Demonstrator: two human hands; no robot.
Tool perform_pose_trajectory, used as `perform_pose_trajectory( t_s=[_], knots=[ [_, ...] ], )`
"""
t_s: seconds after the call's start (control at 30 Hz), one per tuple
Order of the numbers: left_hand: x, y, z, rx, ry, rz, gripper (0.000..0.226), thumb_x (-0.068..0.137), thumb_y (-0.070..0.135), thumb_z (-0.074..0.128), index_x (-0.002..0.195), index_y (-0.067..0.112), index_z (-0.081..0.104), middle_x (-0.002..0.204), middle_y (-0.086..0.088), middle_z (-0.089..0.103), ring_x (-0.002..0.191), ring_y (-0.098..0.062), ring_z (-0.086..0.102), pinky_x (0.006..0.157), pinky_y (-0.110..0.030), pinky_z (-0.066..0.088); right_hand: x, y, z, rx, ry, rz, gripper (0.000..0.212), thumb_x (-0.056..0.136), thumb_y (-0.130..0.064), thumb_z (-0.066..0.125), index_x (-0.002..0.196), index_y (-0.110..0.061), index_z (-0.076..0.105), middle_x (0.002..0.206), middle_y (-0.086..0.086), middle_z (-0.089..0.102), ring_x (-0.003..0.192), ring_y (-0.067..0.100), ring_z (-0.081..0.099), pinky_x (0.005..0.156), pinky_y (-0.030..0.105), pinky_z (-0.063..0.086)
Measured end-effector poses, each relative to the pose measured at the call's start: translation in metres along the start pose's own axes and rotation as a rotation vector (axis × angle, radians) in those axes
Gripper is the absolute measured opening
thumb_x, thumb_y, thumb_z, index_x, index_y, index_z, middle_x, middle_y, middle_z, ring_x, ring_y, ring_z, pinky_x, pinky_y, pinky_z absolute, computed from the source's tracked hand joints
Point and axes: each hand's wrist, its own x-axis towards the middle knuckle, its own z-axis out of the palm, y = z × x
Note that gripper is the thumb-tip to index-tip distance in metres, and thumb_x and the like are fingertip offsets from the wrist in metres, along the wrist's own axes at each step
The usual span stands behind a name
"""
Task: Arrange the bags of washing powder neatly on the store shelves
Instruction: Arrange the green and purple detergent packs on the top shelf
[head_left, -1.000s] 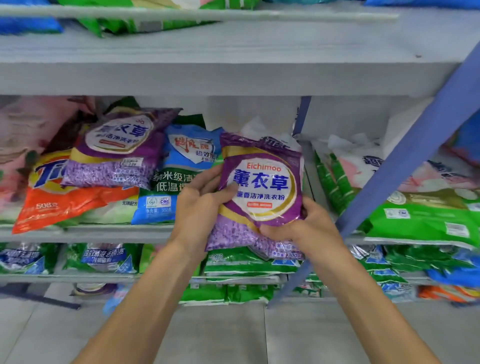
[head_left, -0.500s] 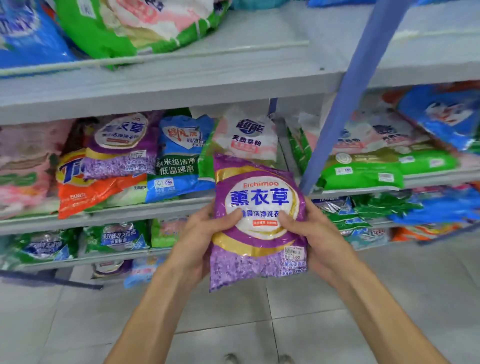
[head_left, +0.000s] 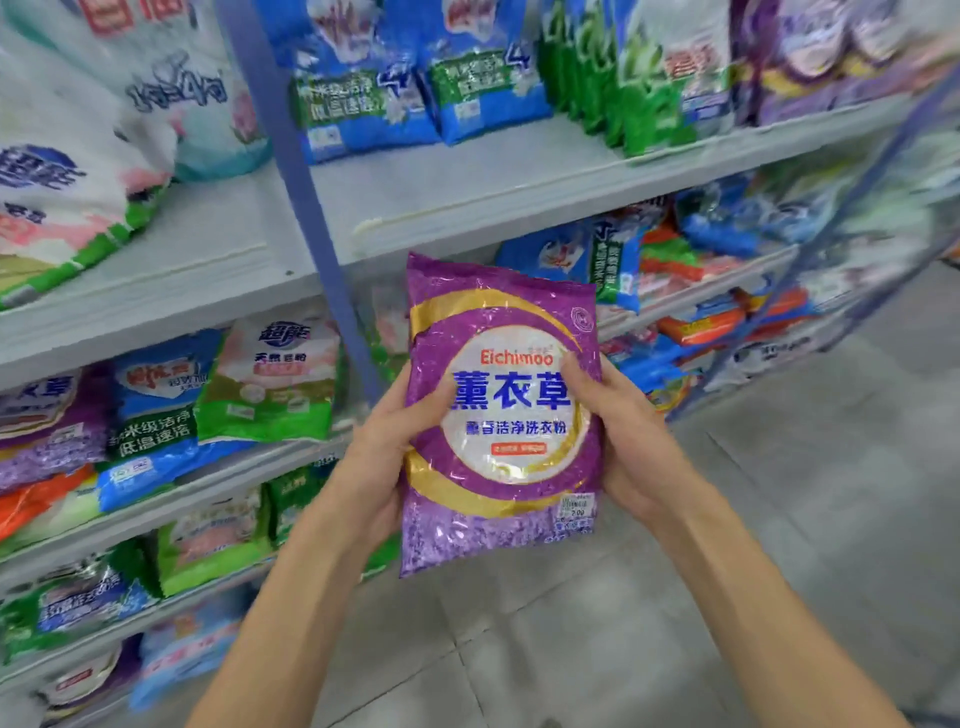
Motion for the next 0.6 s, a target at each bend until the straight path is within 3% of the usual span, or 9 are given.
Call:
perform_pose_trajectory(
  t_s=[0.23, 0.37, 0.5, 0.6],
  knots=[
    [0.044, 0.016, 0.147, 0.110, -0.016, 0.057, 0.050, 0.080, 0.038, 0.071, 0.121, 0.010, 0.069, 0.113, -0.018, 0.075, 0.095, -0.032, 0.076, 0.080, -0.046, 0.063, -0.038, -0.099, -0.079, 0.025, 0.112, -0.203, 0.035, 0.081, -0.016, 0.073, 0.115, -0.009, 0.072, 0.112, 0.019, 0.076, 0.098, 0.035, 0.075, 0.086, 0.051, 0.062],
    [0.059, 0.014, 0.208, 0.095, -0.079, -0.010, 0.033, 0.093, 0.043, 0.064, 0.104, 0.014, 0.075, 0.102, -0.013, 0.078, 0.087, -0.030, 0.077, 0.075, -0.045, 0.062, -0.049, -0.148, -0.115, -0.047, 0.154, -0.300, 0.038, 0.080, -0.024, 0.074, 0.115, -0.012, 0.070, 0.106, 0.016, 0.078, 0.092, 0.032, 0.077, 0.081, 0.048, 0.063],
    [0.081, 0.007, 0.256, 0.038, -0.114, -0.073, 0.043, 0.091, 0.048, 0.063, 0.115, 0.014, 0.074, 0.112, -0.015, 0.076, 0.097, -0.033, 0.075, 0.089, -0.051, 0.058, -0.048, -0.185, -0.148, -0.024, 0.186, -0.358, 0.043, 0.085, -0.041, 0.072, 0.119, -0.014, 0.071, 0.113, 0.014, 0.077, 0.103, 0.035, 0.074, 0.094, 0.052, 0.057],
    [0.107, 0.001, 0.288, 0.041, -0.173, -0.088, 0.051, 0.085, 0.049, 0.067, 0.121, 0.015, 0.073, 0.119, -0.015, 0.074, 0.109, -0.036, 0.071, 0.099, -0.055, 0.053, -0.039, -0.207, -0.176, 0.036, 0.212, -0.382, 0.045, 0.091, -0.040, 0.068, 0.123, -0.008, 0.070, 0.121, 0.017, 0.073, 0.112, 0.037, 0.070, 0.101, 0.055, 0.054]
  ],
)
